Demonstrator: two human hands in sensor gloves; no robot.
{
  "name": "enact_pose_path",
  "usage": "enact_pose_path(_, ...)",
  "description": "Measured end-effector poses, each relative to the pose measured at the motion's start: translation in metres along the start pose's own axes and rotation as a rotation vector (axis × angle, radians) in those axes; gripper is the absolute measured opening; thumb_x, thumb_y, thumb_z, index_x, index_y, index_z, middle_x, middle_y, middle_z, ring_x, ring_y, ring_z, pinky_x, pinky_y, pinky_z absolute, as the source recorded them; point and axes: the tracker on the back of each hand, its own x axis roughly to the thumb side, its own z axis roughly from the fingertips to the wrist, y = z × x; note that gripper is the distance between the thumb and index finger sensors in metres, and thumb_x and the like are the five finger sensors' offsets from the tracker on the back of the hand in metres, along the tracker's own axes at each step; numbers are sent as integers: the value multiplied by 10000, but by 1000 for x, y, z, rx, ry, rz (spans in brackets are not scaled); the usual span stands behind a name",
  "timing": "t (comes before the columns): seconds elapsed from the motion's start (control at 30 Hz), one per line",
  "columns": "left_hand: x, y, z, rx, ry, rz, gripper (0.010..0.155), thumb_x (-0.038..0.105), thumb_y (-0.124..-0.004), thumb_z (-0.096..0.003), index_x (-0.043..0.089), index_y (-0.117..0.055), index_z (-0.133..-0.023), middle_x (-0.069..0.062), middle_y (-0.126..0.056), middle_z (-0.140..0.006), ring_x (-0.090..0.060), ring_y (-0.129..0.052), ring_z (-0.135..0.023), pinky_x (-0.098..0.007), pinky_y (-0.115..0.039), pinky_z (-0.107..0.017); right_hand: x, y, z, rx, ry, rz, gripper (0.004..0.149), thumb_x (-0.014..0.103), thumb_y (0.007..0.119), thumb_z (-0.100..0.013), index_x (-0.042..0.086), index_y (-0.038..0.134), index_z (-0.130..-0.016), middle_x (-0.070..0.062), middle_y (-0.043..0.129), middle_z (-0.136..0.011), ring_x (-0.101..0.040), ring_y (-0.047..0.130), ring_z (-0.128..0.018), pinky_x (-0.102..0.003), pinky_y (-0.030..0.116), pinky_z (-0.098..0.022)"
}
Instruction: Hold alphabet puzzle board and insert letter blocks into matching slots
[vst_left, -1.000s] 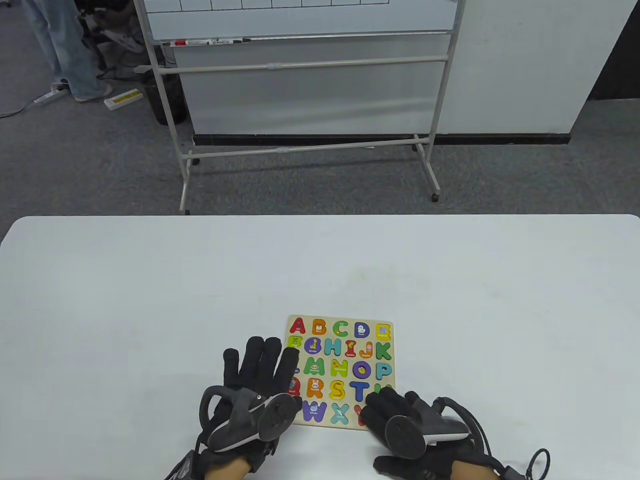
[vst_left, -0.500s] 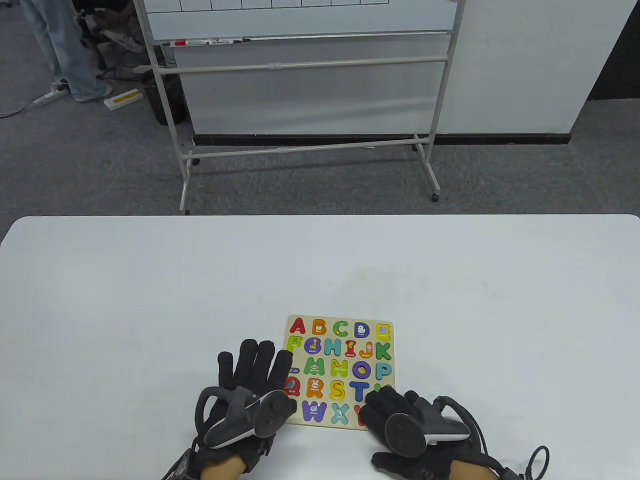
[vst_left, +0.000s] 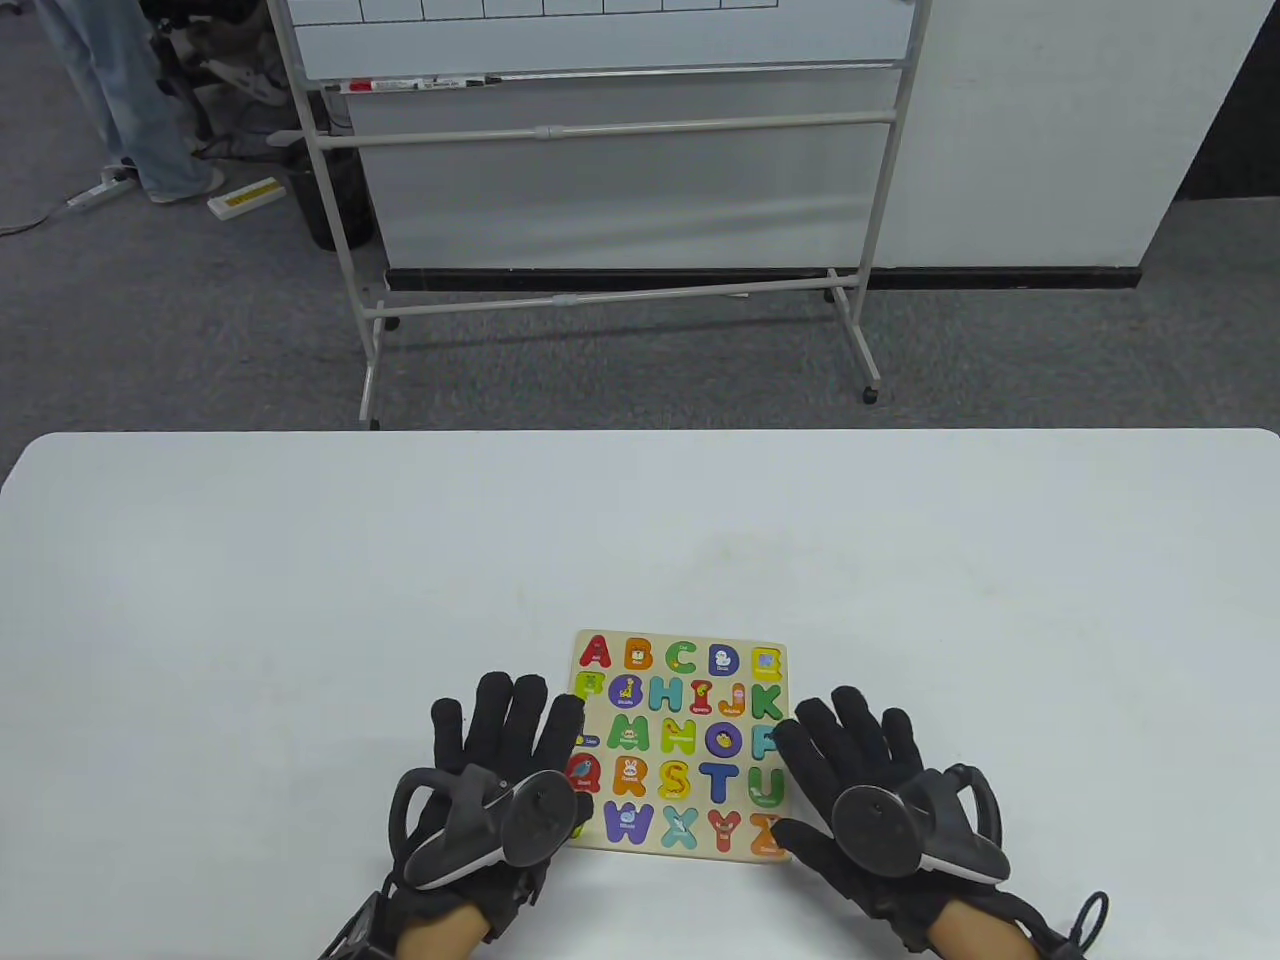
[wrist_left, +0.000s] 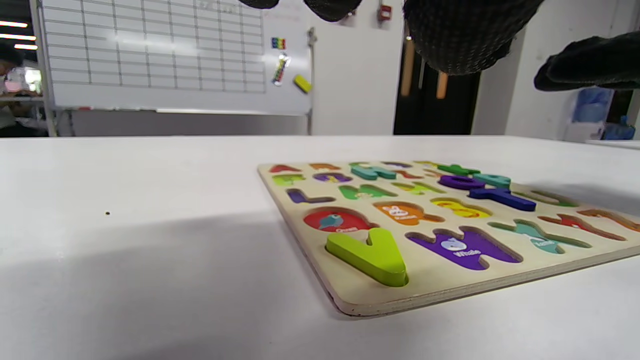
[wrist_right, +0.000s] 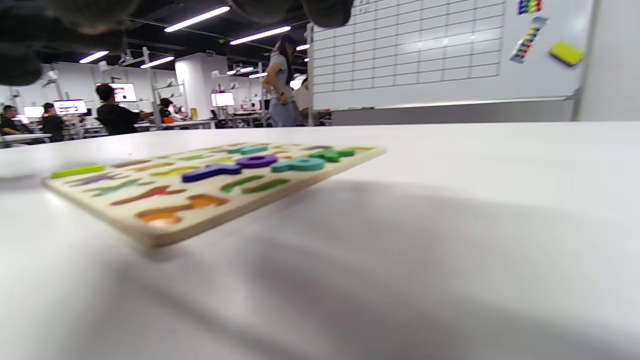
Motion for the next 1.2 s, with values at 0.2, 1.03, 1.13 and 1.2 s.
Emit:
enact_pose_path(0.2,-2,-2,1,-9,0,47,856,554,-685,-502,138,-309,-1149,-267,-244,-1175,-591,-207,-1066,-797,-176,-638,-14,-11,5,-34,90,8,865,710,528,-461,263,262,-1151,-153,262,-1221,-465,98,-1097,-693,212,-713)
enact_pose_path(1.03,4,-4,-8,-48,7,72,878,561,-681,-508,146,-254,-1153,-264,-228,-1182,-592,-179,-1070,-801,-156,-640,-39,-18,8,-31,150,-102,850,713,478,-462,263,294,-1159,-135,309,-1229,-422,149,-1129,-695,190,-708)
enact_pose_path(1.13,3,-5,-10,-67,5,89,872,560,-679,-511,140,-265,-1155,-266,-225,-1180,-595,-174,-1067,-801,-154,-638,-44,-18,11,-29,163,-109,849,712,475,-463,261,293,-1159,-140,307,-1227,-420,149,-1130,-696,186,-706)
enact_pose_path(1.2,5,-3,-9,-73,-3,91,870,562,-677,-512,143,-268,-1155,-266,-222,-1181,-595,-171,-1067,-802,-153,-637,-44,-17,12,-25,166,-108,849,712,475,-461,263,294,-1158,-139,312,-1227,-418,155,-1131,-697,189,-706)
